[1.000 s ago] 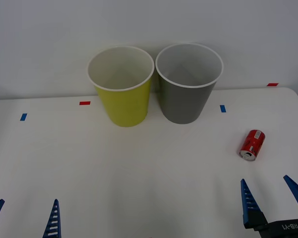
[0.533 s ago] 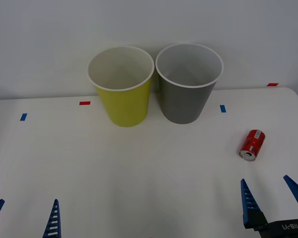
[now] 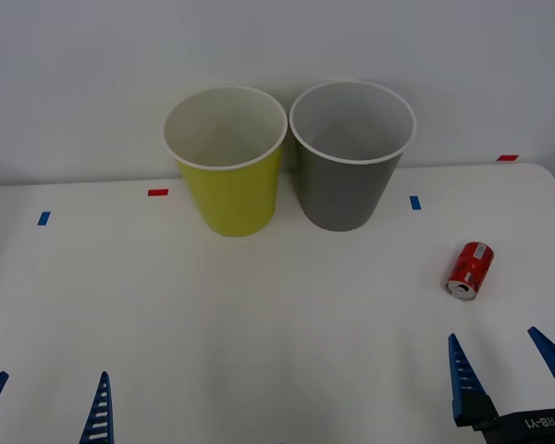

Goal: Put cans in the gray bin and PET bottles in the light green bin.

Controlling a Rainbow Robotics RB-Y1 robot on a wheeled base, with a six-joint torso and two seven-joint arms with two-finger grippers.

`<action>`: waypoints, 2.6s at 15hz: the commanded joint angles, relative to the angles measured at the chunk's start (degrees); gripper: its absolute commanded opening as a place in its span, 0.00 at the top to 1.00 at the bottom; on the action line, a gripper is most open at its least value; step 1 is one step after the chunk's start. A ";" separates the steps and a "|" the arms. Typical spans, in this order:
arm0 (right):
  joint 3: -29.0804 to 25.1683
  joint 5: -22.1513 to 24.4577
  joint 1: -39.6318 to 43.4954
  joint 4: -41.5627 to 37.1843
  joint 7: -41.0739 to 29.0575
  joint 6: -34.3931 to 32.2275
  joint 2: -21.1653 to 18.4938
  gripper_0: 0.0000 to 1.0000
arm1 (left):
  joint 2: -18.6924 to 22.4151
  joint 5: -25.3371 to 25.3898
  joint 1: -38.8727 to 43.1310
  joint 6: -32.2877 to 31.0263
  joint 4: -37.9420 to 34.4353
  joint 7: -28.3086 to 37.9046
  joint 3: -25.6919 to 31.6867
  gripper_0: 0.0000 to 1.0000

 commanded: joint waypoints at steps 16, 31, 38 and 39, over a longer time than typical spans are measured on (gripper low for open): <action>0.00 0.00 0.00 0.00 0.00 0.00 0.00 0.00 | 0.00 0.00 0.00 0.00 0.00 0.00 0.00 0.00; -2.99 0.00 -1.23 2.64 2.29 1.67 4.48 0.00 | 0.00 0.00 0.00 0.00 0.00 0.00 0.00 0.00; -7.03 -1.76 -4.83 -5.19 0.79 23.55 8.88 0.00 | 0.00 0.00 0.00 0.00 0.00 0.00 0.00 0.00; -7.47 -2.20 -5.45 -6.59 0.26 27.16 9.40 0.00 | 0.00 0.00 0.00 0.00 0.00 0.00 0.00 0.00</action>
